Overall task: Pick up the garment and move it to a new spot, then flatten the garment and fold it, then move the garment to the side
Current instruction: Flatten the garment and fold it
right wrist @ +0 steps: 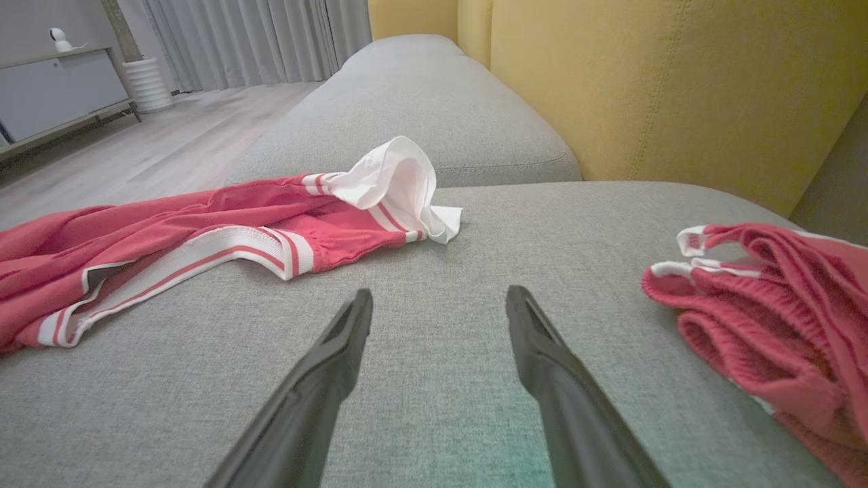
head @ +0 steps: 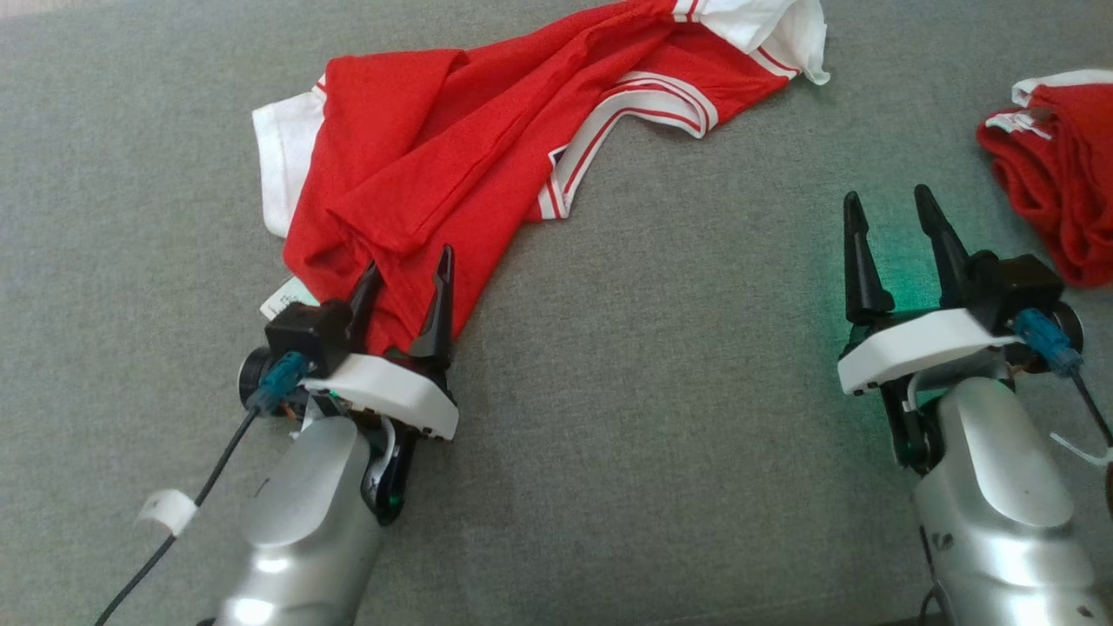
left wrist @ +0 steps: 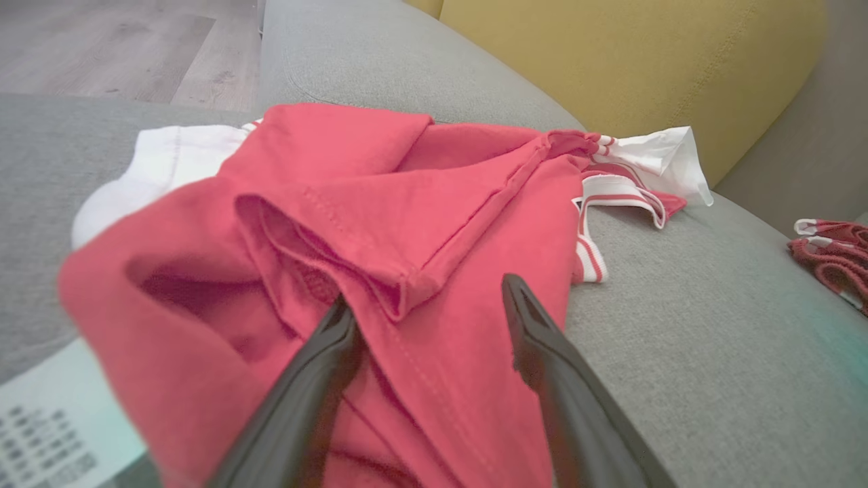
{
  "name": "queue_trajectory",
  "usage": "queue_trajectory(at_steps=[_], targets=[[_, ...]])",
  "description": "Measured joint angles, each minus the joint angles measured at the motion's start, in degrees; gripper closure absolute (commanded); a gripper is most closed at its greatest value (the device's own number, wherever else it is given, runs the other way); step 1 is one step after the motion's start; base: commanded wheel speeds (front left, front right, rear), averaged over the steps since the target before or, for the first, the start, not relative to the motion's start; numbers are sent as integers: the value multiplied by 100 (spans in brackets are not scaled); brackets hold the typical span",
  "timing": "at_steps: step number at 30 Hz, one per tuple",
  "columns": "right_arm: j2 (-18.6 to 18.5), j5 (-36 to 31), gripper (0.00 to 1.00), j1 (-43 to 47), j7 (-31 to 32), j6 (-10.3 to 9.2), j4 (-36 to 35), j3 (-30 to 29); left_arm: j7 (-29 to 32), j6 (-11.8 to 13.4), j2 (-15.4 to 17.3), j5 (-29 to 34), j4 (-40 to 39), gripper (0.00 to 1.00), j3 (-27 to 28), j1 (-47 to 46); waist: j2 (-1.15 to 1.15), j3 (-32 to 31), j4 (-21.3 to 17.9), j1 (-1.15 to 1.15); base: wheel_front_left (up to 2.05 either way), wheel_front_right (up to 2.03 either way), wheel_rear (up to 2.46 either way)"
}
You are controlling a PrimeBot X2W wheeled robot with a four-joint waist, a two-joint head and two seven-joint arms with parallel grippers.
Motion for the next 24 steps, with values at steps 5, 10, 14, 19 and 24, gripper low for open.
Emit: queue_trajectory(at_steps=[5,10,14,19,24], targets=[[11,9,0,0,0,0,32,8,0,12,-4,138,-7,0,86,5,0,-55,21,0,0,0,0],[23,52,0,2,0,0,69,-11,1,248,-5,476,-237,0,372,47,0,-101,68,0,0,0,0],[31,52,0,8,0,0,102,-41,0,402,-4,808,-565,0,494,64,0,-141,112,0,0,0,0],[36,60,0,38,0,0,159,-20,0,298,-8,847,-520,0,367,152,0,-186,109,0,0,0,0],[54,111,0,79,0,0,187,7,0,252,-7,777,-212,0,236,220,0,-174,46,0,0,0,0]])
